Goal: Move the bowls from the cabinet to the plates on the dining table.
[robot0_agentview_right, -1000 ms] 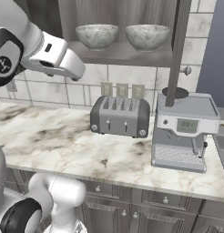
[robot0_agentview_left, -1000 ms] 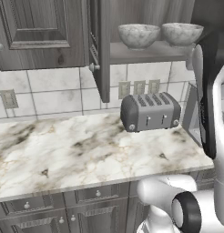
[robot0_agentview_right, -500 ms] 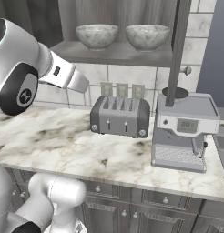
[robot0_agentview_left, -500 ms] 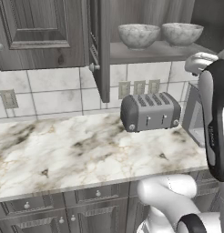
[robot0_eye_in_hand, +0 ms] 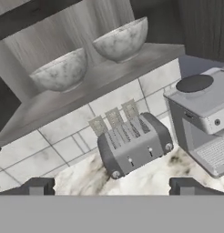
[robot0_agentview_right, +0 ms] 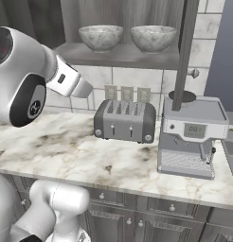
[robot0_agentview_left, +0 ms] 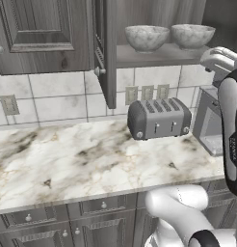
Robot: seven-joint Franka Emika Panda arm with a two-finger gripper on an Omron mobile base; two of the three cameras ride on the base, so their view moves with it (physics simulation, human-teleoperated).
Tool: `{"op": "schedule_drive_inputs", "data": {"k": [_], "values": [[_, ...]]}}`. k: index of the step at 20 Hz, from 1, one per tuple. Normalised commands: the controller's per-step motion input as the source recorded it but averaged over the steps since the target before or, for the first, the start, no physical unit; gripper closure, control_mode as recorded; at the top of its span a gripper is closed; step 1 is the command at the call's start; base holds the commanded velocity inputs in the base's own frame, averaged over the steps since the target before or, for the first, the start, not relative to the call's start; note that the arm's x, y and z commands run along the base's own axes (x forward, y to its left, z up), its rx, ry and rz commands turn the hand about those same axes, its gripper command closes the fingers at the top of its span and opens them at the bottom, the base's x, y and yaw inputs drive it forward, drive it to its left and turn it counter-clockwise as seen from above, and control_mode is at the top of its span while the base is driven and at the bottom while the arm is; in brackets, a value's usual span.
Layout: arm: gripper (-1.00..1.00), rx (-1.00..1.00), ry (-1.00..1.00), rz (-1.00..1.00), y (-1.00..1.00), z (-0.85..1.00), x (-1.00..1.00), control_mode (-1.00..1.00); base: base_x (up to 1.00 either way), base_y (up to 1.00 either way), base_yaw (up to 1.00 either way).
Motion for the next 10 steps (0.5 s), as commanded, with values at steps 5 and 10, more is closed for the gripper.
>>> {"op": "schedule_drive_inputs", "data": {"k": [5, 10], "values": [[-1.00, 0.03, 0.00, 0.00, 0.00, 0.58, 0.00, -1.00, 0.00, 0.00, 0.00], [-1.00, 0.03, 0.00, 0.00, 0.00, 0.42, 0.00, -1.00, 0.00, 0.00, 0.00]]}}
